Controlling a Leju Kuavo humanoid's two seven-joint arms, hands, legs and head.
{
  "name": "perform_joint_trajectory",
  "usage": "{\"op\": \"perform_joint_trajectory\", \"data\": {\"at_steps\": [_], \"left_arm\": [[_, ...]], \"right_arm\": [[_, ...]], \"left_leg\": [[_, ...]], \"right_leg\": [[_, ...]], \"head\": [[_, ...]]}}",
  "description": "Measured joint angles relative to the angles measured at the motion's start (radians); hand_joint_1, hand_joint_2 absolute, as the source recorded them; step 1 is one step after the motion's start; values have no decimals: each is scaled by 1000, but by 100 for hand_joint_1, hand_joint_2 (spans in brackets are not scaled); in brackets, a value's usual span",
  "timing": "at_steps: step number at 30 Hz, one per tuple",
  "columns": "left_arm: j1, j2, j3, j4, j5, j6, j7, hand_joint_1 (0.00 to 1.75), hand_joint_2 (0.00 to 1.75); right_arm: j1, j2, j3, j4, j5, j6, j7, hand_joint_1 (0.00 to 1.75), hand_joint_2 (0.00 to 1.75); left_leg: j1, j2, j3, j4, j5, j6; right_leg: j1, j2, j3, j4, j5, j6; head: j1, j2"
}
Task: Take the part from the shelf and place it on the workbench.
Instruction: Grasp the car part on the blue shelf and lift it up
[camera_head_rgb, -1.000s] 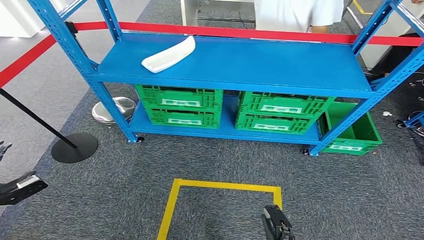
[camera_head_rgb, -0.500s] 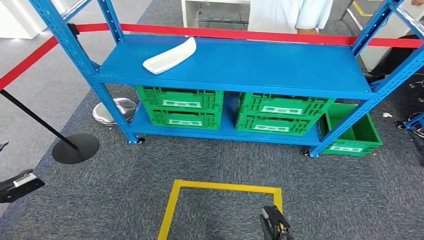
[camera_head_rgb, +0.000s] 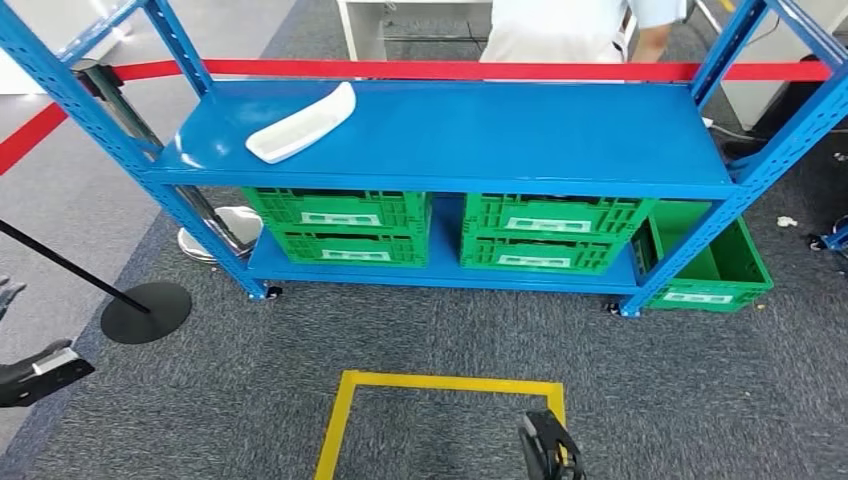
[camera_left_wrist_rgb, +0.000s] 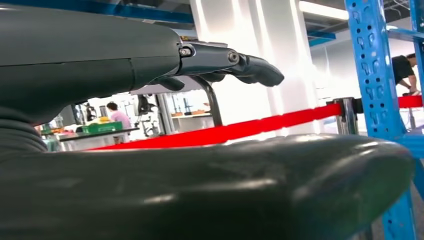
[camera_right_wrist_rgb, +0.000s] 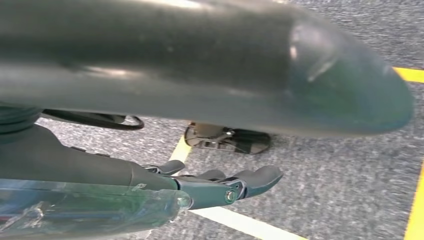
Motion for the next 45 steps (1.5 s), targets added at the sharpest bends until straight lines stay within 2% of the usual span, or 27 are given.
{"op": "perform_joint_trajectory", "data": {"at_steps": [2, 3, 4, 5, 7, 8, 9, 12, 14, 15, 17, 18, 19, 20, 22, 23, 24, 29, 31, 33, 34, 35, 36, 38, 39, 41, 45], "left_arm": [[0, -1, -4, 1, -2, 0, 2, 0, 0], [1, -2, -6, 2, -2, 0, 2, 0, 0], [2, -3, -8, 3, -2, 0, 3, 0, 0], [4, -3, -8, 3, -2, 1, 3, 0, 0], [5, -3, -8, 3, -3, 5, 6, 0, 0], [5, -3, -8, 4, -3, 7, 7, 0, 0], [6, -4, -8, 4, -4, 8, 8, 0, 0], [12, -4, -8, 5, -5, 12, 11, 0, 0], [13, -4, -8, 5, -5, 14, 11, 0, 0], [13, -4, -8, 5, -5, 14, 11, 0, 0], [15, -7, -8, 5, -7, 15, 11, 0, 0], [16, -8, -8, 5, -9, 15, 11, 0, 0], [17, -10, -8, 5, -11, 16, 11, 0, 0], [18, -12, -8, 5, -12, 17, 12, 0, 0], [18, -13, -8, 5, -14, 18, 12, 0, 0], [17, -13, -8, 5, -14, 18, 12, 0, 0], [17, -14, -8, 5, -14, 19, 12, 0, 0], [13, -12, -8, 4, -16, 21, 12, 0, 0], [9, -12, -8, 4, -16, 21, 12, 0, 0], [9, -15, -8, 4, -16, 21, 12, 0, 0], [10, -16, -9, 5, -16, 20, 12, 0, 0], [11, -17, -9, 5, -16, 20, 12, 0, 0], [11, -17, -9, 6, -16, 20, 12, 0, 0], [10, -17, -9, 6, -16, 20, 12, 0, 0], [9, -17, -9, 6, -16, 19, 12, 0, 0], [8, -18, -9, 7, -17, 18, 12, 0, 0], [9, -16, -10, 8, -17, 18, 12, 0, 0]], "right_arm": [[2, 0, 0, 0, 0, 0, 0, 0, 0], [5, 0, 0, 0, 0, 0, 0, 0, 0], [7, 0, 0, 0, 0, 0, 0, 0, 0], [9, 0, 0, 0, 0, 0, 0, 0, 0], [10, 0, 0, 0, 0, 0, 0, 0, 0], [10, 0, 0, 0, 0, 0, 0, 0, 0], [10, 0, 0, 0, 0, 0, 0, 0, 0], [10, 0, 0, 0, 0, 0, 1, 0, 0], [7, 0, 0, -1, 0, -1, 1, 0, 0], [5, 0, 0, -1, 0, -1, 1, 0, 0], [5, 0, 0, -1, 0, -1, 1, 0, 0], [6, 0, 0, -1, 0, -1, 1, 0, 0], [8, 0, 0, -1, 0, -1, 1, 0, 0], [9, 0, 0, -1, 0, -1, 1, 0, 0], [9, 0, 0, -1, 0, -1, 0, 0, 0], [10, 0, 0, 0, 0, -1, 0, 0, 0], [9, 0, 0, 0, 0, -1, -1, 0, 0], [10, 0, 0, -1, 0, -1, -2, 0, 0], [8, 0, 0, -1, 0, 0, -3, 0, 0], [7, 0, 0, -1, 0, 0, -3, 0, 0], [7, 0, 0, -1, 0, 0, -3, 0, 0], [7, 0, 0, -1, 0, 0, -3, 0, 0], [7, 0, 0, -1, 0, 0, -3, 0, 0], [6, 0, 0, -1, 0, -1, -3, 0, 0], [5, 0, 0, -1, 0, -1, -2, 0, 0], [3, 0, 0, -1, 0, -2, -2, 0, 0], [2, 0, 0, -1, 0, -2, -3, 0, 0]], "left_leg": [[-4, 0, -100, 151, -47, 1], [-5, 0, -142, 201, -48, 3], [-5, 0, -165, 212, -25, 6], [-6, 0, -169, 184, 21, 11], [-10, 0, -144, 63, 133, 20], [-12, 0, -124, 4, 161, 25], [-13, 1, -112, -32, 171, 28], [-14, 1, -98, -55, 148, 41], [-11, 1, -85, -60, 139, 54], [-10, 1, -78, -61, 134, 59], [-12, 1, -66, -61, 121, 65], [-13, 1, -59, -61, 115, 66], [-14, 1, -49, -61, 107, 66], [-14, 0, -37, -61, 98, 65], [-14, -2, -8, -62, 78, 61], [-16, -3, 3, -62, 69, 57], [-17, -3, 7, -62, 64, 52], [-18, -2, 3, -55, 48, 26], [-18, -1, -44, 33, 10, 19], [-18, -1, -126, 159, -29, 16], [-18, -1, -156, 196, -29, 15], [-17, -1, -171, 200, -7, 14], [-17, -1, -167, 167, 34, 14], [-16, -1, -127, 53, 123, 14], [-16, -1, -106, -1, 144, 16], [-18, -1, -90, -45, 141, 26], [-16, -1, -82, -53, 128, 54]], "right_leg": [[3, 0, 12, 0, -14, -8], [5, 0, 20, 0, -21, -10], [7, 1, 31, 0, -29, -10], [8, 2, 44, 0, -38, -9], [9, 5, 68, 0, -56, -3], [12, 8, 76, 1, -66, 2], [14, 10, 80, 1, -73, 8], [16, 12, 90, -6, -87, 24], [16, 6, 81, 27, -109, 33], [16, 2, 56, 76, -130, 37], [16, -2, -28, 216, -174, 39], [17, -3, -67, 270, -180, 39], [17, -3, -92, 290, -164, 39], [17, -3, -97, 269, -127, 37], [17, -3, -65, 151, -26, 31], [19, -4, -45, 97, 8, 28], [20, -4, -28, 55, 21, 25], [18, 0, -3, 6, -1, 2], [14, 0, 11, -3, -6, -7], [14, -1, 20, -5, -14, -13], [14, -2, 24, -5, -18, -14], [14, -1, 30, -5, -22, -13], [13, -1, 38, -5, -27, -12], [12, 2, 54, -5, -38, -5], [14, 4, 56, -2, -43, 0], [19, 6, 53, 0, -47, 10], [19, 3, 45, 18, -66, 27]], "head": [[-1, 0], [-1, 0], [-1, 0], [-1, 0], [-2, 0], [-2, 0], [-2, 0], [1, 0], [4, 0], [6, 0], [10, 0], [11, 0], [11, 0], [11, 0], [11, 0], [10, 0], [10, 0], [7, 0], [3, 0], [2, 0], [2, 0], [2, 0], [2, 0], [1, 0], [0, 0], [0, 0], [5, 0]]}}
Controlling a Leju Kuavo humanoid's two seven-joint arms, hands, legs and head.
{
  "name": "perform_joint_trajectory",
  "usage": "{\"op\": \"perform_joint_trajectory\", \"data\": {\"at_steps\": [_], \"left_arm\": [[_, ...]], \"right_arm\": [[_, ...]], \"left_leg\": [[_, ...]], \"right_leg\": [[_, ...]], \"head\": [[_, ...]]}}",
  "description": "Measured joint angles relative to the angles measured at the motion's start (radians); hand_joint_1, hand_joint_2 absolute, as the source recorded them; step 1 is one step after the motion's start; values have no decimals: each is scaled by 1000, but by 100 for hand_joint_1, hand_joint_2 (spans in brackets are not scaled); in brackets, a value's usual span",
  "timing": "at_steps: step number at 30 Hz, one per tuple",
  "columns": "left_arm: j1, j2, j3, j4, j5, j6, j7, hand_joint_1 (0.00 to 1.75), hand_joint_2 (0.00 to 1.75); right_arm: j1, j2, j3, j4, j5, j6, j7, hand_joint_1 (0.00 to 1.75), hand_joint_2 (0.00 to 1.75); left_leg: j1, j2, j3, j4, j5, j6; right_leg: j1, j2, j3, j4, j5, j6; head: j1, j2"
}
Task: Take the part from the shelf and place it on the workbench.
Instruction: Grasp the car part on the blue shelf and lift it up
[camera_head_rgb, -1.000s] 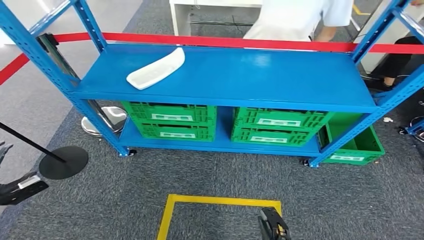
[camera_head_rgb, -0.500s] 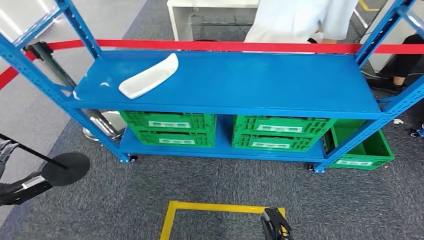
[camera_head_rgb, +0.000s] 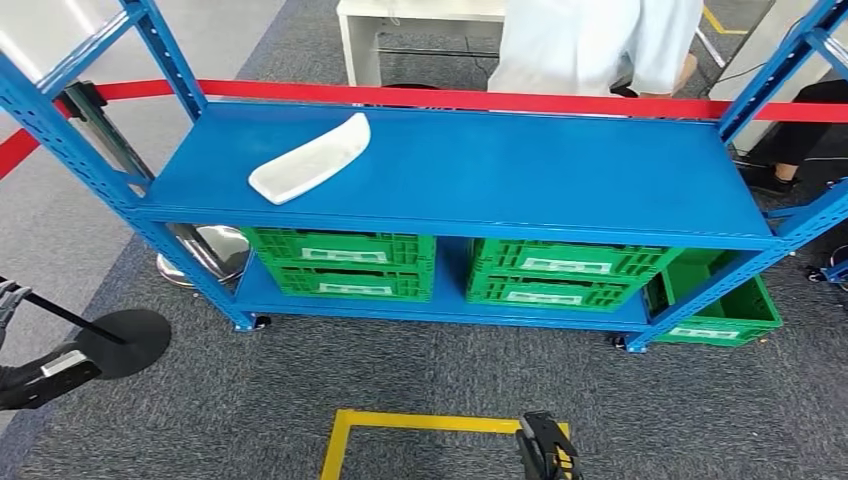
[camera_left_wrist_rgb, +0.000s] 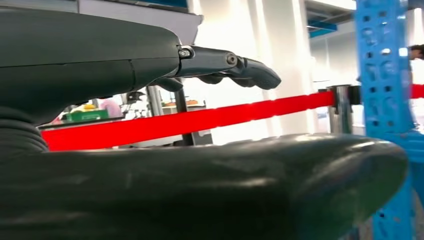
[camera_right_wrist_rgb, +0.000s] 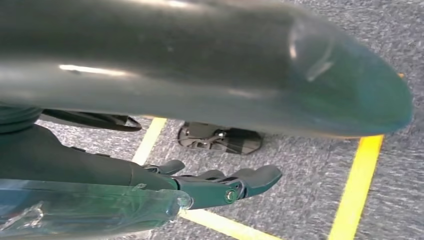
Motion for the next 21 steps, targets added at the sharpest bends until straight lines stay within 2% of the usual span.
{"op": "perform_joint_trajectory", "data": {"at_steps": [1, 3, 4, 5, 6, 7, 8, 9, 10, 11, 14, 16, 17, 19, 20, 21], "left_arm": [[-1, 1, 0, 0, 0, 0, 0, 0, 0], [-2, 2, -1, 0, 0, -1, 0, 0, 0], [-3, 2, -2, 0, 0, -1, 0, 0, 0], [-3, 2, -3, 0, 0, -2, 0, 0, 0], [-3, 2, -4, 1, 0, -2, 0, 0, 0], [-3, 2, -5, 1, 0, -3, 0, 0, 0], [-3, 2, -6, 1, 0, -3, 0, 0, 0], [-4, 2, -6, 1, 0, -3, 0, 0, 0], [-5, 2, -6, 1, 0, -4, 0, 0, 0], [-6, 3, -6, 2, 0, -4, 0, 0, 0], [-7, 6, -7, 2, 0, -4, 0, 0, 0], [-10, 10, -7, 2, 0, -4, 0, 0, 0], [-12, 11, -7, 2, 0, -4, 0, 0, 0], [-12, 11, -9, 3, 0, -5, 0, 0, 0], [-10, 10, -10, 3, 0, -5, 0, 0, 0], [-8, 10, -12, 4, 0, -6, 0, 0, 0]], "right_arm": [[-2, 0, 0, 0, 0, 0, 0, 0, 0], [-3, 0, 0, 0, 0, 0, 0, 0, 0], [-2, 0, 0, 0, 0, 0, 0, 0, 0], [0, 0, 0, 0, 0, 0, 0, 0, 0], [1, 0, 0, 0, 0, 0, 0, 0, 0], [1, 0, 0, 0, 0, 0, 0, 0, 0], [0, 0, 0, 0, 0, 1, 0, 0, 0], [0, 0, 0, 0, 0, 1, -1, 0, 0], [-1, 0, 0, 0, 0, 1, -1, 0, 0], [-2, 0, 0, 0, 0, 1, -1, 0, 0], [0, 0, 0, 0, -1, 0, 0, 0, 0], [0, 0, -1, 0, -1, 0, 0, 0, 0], [0, 0, -1, 0, -1, 0, -1, 0, 0], [0, 0, -1, 0, -1, 0, 0, 0, 0], [1, 0, -1, 0, -1, 0, 0, 0, 0], [2, 0, -1, 0, -1, 0, 1, 0, 0]], "left_leg": [[1, 0, 5, -1, -4, 5], [0, 1, 12, -1, -11, 12], [-1, 1, 15, -1, -15, 14], [-2, 0, 20, -1, -19, 15], [-3, 0, 27, -1, -24, 15], [-4, -1, 36, -1, -30, 14], [-5, -1, 47, -1, -36, 12], [-7, -1, 55, -1, -44, 8], [-8, -1, 61, 0, -50, 3], [-9, -2, 64, -1, -54, -2], [-8, -1, 71, -10, -60, -19], [-7, 0, 57, 28, -81, -30], [-6, 1, 29, 79, -103, -34], [-6, 1, -58, 213, -144, -39], [-6, 1, -94, 256, -146, -39], [-6, 1, -114, 267, -125, -39]], "right_leg": [[0, -3, -19, 40, -20, 4], [0, -7, -91, 176, -74, 8], [0, -8, -130, 240, -91, 8], [0, -8, -155, 276, -90, 6], [0, -8, -162, 272, -69, 3], [1, -8, -150, 230, -29, -1], [2, -8, -124, 162, 18, -6], [3, -8, -94, 95, 51, -11], [5, -8, -68, 41, 67, -14], [6, -8, -53, 10, 70, -16], [6, -6, -39, -10, 55, -26], [2, -5, -23, -21, 50, -36], [1, -6, -15, -25, 47, -40], [1, -6, -4, -26, 36, -45], [1, -6, 2, -26, 30, -46], [1, -6, 11, -26, 23, -46]], "head": [[2, 0], [5, 0], [6, 0], [6, 0], [6, 0], [6, 0], [6, 0], [6, 0], [6, 0], [5, 0], [4, 0], [1, 0], [-1, 0], [-3, 0], [-3, 0], [-3, 0]]}}
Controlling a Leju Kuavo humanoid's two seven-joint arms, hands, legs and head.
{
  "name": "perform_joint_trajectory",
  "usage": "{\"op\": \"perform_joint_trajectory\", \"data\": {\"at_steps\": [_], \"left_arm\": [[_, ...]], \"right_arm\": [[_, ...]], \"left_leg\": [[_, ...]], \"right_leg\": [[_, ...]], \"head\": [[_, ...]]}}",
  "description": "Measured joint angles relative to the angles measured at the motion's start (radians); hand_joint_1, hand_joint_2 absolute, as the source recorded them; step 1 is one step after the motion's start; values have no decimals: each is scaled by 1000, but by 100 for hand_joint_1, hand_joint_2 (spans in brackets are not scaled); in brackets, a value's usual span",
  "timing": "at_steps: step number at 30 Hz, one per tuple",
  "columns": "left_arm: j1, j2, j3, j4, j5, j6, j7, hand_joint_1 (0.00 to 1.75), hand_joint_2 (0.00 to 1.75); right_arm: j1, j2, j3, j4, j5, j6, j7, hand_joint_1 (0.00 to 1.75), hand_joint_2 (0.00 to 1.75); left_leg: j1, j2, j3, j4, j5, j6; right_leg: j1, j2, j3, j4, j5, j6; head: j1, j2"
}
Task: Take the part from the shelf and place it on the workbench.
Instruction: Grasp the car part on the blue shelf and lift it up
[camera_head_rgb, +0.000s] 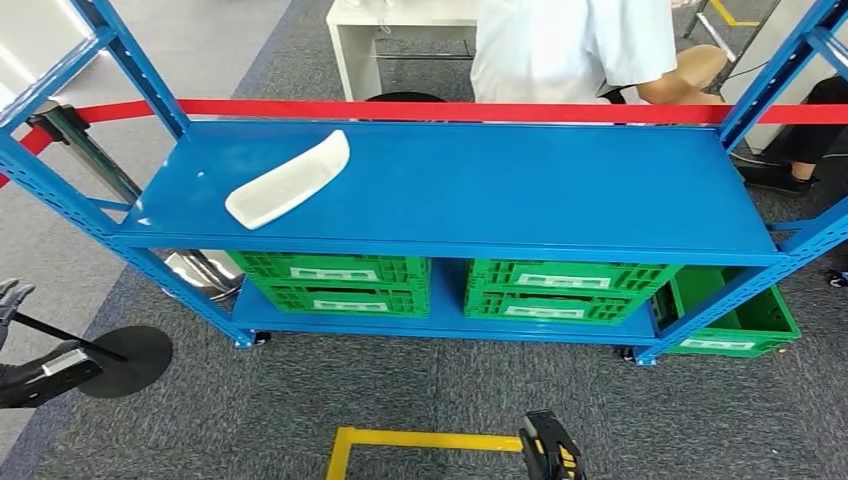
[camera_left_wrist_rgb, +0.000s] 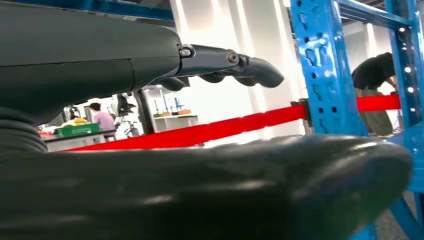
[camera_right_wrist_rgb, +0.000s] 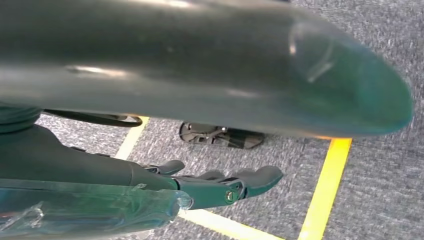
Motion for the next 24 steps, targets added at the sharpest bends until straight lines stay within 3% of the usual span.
{"op": "perform_joint_trajectory", "data": {"at_steps": [1, 3, 4, 6, 9, 10, 11, 14, 15, 16, 18, 20, 21, 24], "left_arm": [[1, 0, -2, 0, 0, 0, 0, 0, 0], [0, 1, -4, 1, 0, -1, 0, 0, 0], [-1, 1, -5, 1, 0, -2, 0, 0, 0], [-4, 2, -8, 1, -1, -5, 0, 0, 0], [-13, 4, -17, 2, 7, -15, -10, 0, 0], [-18, 4, -20, 2, 13, -19, -16, 0, 0], [-24, 5, -24, 2, 18, -24, -22, 0, 0], [-53, 4, -51, 13, 23, -42, -39, 0, 0], [-64, 3, -63, 20, 21, -45, -42, 0, 0], [-75, 3, -76, 27, 18, -47, -43, 0, 0], [-101, 3, -102, 41, 10, -49, -43, 0, 0], [-129, 2, -128, 57, -1, -50, -43, 0, 0], [-142, 1, -141, 64, -8, -51, -42, 0, 0], [-170, 0, -176, 81, -20, -54, -35, 0, 0]], "right_arm": [[1, 0, 0, 0, 0, 0, 0, 0, 0], [1, 0, 0, 0, 0, 1, 1, 0, 0], [1, 0, 0, 0, 0, 1, 2, 0, 0], [0, 0, 0, 0, 1, 3, 6, 0, 0], [-2, 1, 1, 0, 5, 5, 9, 0, 0], [-4, 1, 2, 0, 6, 5, 8, 0, 0], [-5, 1, 2, 0, 6, 6, 8, 0, 0], [-4, 0, 2, 0, 7, 7, 4, 0, 0], [-2, 0, 2, 0, 7, 8, 3, 0, 0], [-1, 0, 2, 0, 7, 9, 2, 0, 0], [0, 0, 2, 0, 8, 11, 1, 0, 0], [-1, 0, 2, 0, 8, 12, 1, 0, 0], [0, 0, 2, 1, 8, 13, 2, 0, 0], [-1, 0, 2, 0, 9, 14, 2, 0, 0]], "left_leg": [[0, 0, 0, -28, 41, 1], [-1, 1, 37, -147, 141, 6], [-1, 2, 61, -207, 167, 9], [-4, 3, 84, -263, 166, 21], [-1, 1, 97, -275, 146, 42], [0, 0, 103, -277, 143, 48], [1, 0, 110, -278, 139, 52], [0, -1, 126, -278, 121, 58], [-1, -1, 135, -278, 114, 57], [-1, -2, 147, -278, 106, 56], [-1, -2, 173, -278, 87, 51], [-2, -3, 189, -278, 72, 43], [-4, -3, 192, -278, 69, 37], [-4, -3, 195, -273, 66, 20]], "right_leg": [[0, 0, 11, 0, -8, 1], [1, 2, 34, 0, -27, 7], [3, 3, 41, 1, -37, 12], [7, 4, 47, -1, -49, 22], [8, 2, 57, 6, -59, 38], [7, 1, 45, 32, -70, 42], [7, 0, 16, 83, -89, 46], [6, -1, -111, 273, -154, 50], [6, -1, -136, 291, -150, 49], [6, -1, -142, 271, -123, 47], [6, -2, -115, 145, -19, 41], [7, -3, -87, 36, 47, 34], [8, -3, -83, 14, 60, 29], [6, -1, -72, 6, 60, 13]], "head": [[0, 0], [0, 0], [-1, 0], [0, 0], [5, 0], [8, 0], [10, 0], [15, 0], [15, 0], [16, 0], [16, 0], [17, 0], [17, 0], [16, 0]]}}
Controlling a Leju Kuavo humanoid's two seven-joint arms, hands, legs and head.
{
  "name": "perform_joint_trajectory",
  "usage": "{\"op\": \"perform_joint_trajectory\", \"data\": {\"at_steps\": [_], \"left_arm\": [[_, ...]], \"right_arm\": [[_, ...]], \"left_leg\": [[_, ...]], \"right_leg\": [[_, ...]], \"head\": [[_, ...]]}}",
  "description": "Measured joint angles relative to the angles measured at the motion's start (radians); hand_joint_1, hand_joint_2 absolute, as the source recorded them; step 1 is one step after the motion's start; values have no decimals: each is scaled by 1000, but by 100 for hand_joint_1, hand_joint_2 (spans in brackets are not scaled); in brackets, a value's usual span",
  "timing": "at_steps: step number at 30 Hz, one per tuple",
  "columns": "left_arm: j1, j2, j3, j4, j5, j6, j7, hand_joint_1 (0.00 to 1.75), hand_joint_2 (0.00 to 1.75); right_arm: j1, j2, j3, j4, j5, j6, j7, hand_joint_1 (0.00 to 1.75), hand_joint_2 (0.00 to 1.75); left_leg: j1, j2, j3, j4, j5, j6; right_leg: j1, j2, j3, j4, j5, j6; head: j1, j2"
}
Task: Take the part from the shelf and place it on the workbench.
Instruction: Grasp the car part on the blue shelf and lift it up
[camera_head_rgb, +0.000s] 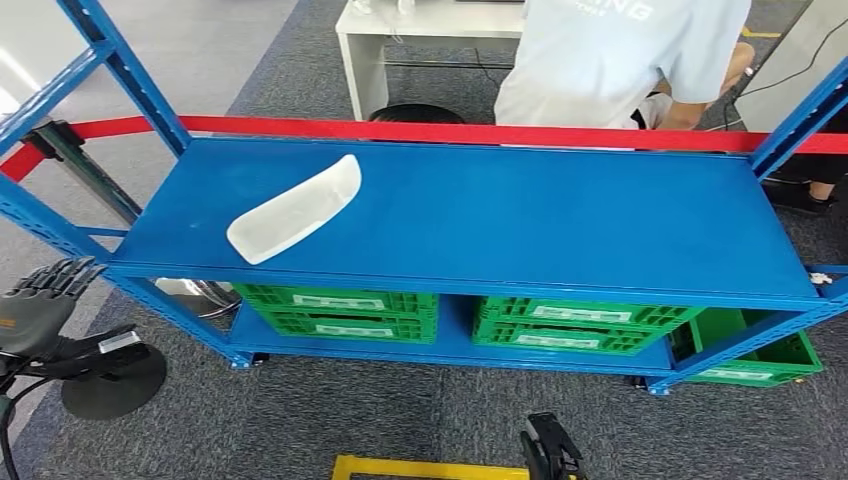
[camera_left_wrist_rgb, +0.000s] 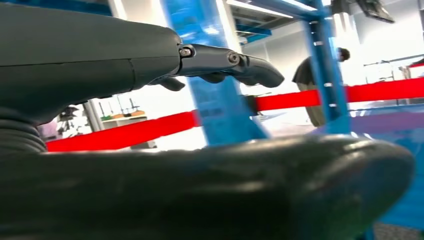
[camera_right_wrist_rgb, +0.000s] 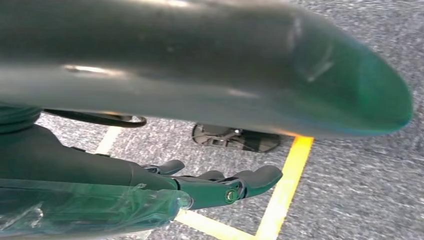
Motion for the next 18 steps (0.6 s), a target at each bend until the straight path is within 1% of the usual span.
{"op": "perform_joint_trajectory", "data": {"at_steps": [1, 2, 3, 4, 5, 6, 7, 8, 9, 10, 11, 12, 13, 15, 16, 17, 18], "left_arm": [[-8, 0, -8, 4, 0, 0, 2, 0, 0], [-16, 0, -15, 8, 0, 0, 4, 0, 0], [-22, 0, -21, 12, 0, 0, 4, 0, 0], [-26, -1, -26, 16, 0, 0, 5, 0, 0], [-27, -1, -32, 20, 0, 0, 5, 0, 0], [-27, -1, -37, 23, 0, 0, 5, 0, 0], [-28, -1, -42, 26, 0, 0, 5, 0, 0], [-28, -1, -46, 28, 0, 0, 5, 0, 0], [-30, -1, -49, 30, 0, 0, 5, 0, 0], [-32, 0, -52, 32, 0, 0, 5, 0, 0], [-34, 1, -54, 34, 0, 0, 5, 0, 0], [-36, 1, -57, 35, 0, 0, 5, 0, 0], [-36, 1, -59, 37, 0, 0, 5, 0, 0], [-38, 1, -63, 39, -1, -2, 5, 0, 0], [-40, 2, -66, 40, -4, -3, 5, 0, 0], [-45, 1, -70, 42, -4, -7, 4, 0, 0], [-50, 0, -76, 44, 0, -12, -2, 0, 0]], "right_arm": [[-1, 0, 0, 0, 0, 0, 0, 0, 0], [-2, 0, 0, 0, 0, 0, 0, 0, 0], [-2, 0, 0, 0, 0, 0, 0, 0, 0], [-2, 0, 0, 0, 0, 1, 0, 0, 0], [-1, 0, 0, 0, 0, 1, 0, 0, 0], [0, -1, 0, 0, 0, 1, 0, 0, 0], [1, -1, 0, 0, 0, 1, 0, 0, 0], [1, -1, 0, 0, 0, 1, 0, 0, 0], [2, -1, 0, 0, 0, 1, 0, 0, 0], [1, -1, 0, 0, 0, 1, 0, 0, 0], [0, -1, 0, 0, 0, 1, 0, 0, 0], [0, -2, 0, 0, 0, 1, 0, 0, 0], [0, -2, 0, 0, 0, 2, 0, 0, 0], [0, -3, 0, 0, 1, 3, 0, 0, 0], [-1, -3, 0, 0, 1, 3, 0, 0, 0], [-2, -4, 0, 0, 2, 4, 0, 0, 0], [-3, -4, 0, 0, 3, 4, 0, 0, 0]], "left_leg": [[0, 1, -10, 21, -8, -5], [1, 2, -31, 61, -24, -9], [1, 2, -65, 119, -47, -13], [1, 2, -107, 185, -74, -16], [1, 2, -147, 238, -92, -18], [1, 2, -174, 265, -91, -18], [1, 2, -185, 257, -67, -17], [1, 2, -177, 213, -22, -16], [1, 3, -156, 148, 32, -13], [0, 4, -134, 83, 68, -10], [-2, 4, -116, 34, 87, -6], [-3, 5, -107, 6, 94, -1], [-5, 5, -104, -3, 88, 4], [-3, 5, -100, -8, 91, 15], [-1, 5, -97, -9, 91, 21], [1, 5, -94, -11, 90, 25], [2, 5, -91, -11, 88, 29]], "right_leg": [[-2, 1, 6, -3, -2, -5], [-4, 1, 13, -5, -4, -11], [-3, 2, 17, -6, -8, -15], [-3, 2, 19, -7, -12, -17], [-3, 2, 23, -7, -16, -19], [-3, 3, 28, -7, -21, -19], [-2, 3, 35, -6, -26, -18], [-2, 4, 44, -6, -32, -16], [-2, 5, 52, -7, -38, -14], [-1, 5, 60, -5, -44, -10], [1, 6, 64, -4, -49, -6], [2, 7, 64, -3, -54, -1], [4, 7, 64, -3, -57, 4], [4, 6, 65, -2, -65, 15], [3, 4, 59, 14, -76, 21], [2, 3, 42, 50, -96, 27], [1, 1, 13, 107, -123, 32]], "head": [[-1, 0], [-1, 0], [-1, 0], [-1, 0], [-1, 0], [-1, 0], [-1, 0], [-1, 0], [-1, 0], [-1, 0], [-2, 0], [-2, 0], [-2, 0], [-2, 0], [0, 0], [2, 0], [5, 0]]}}
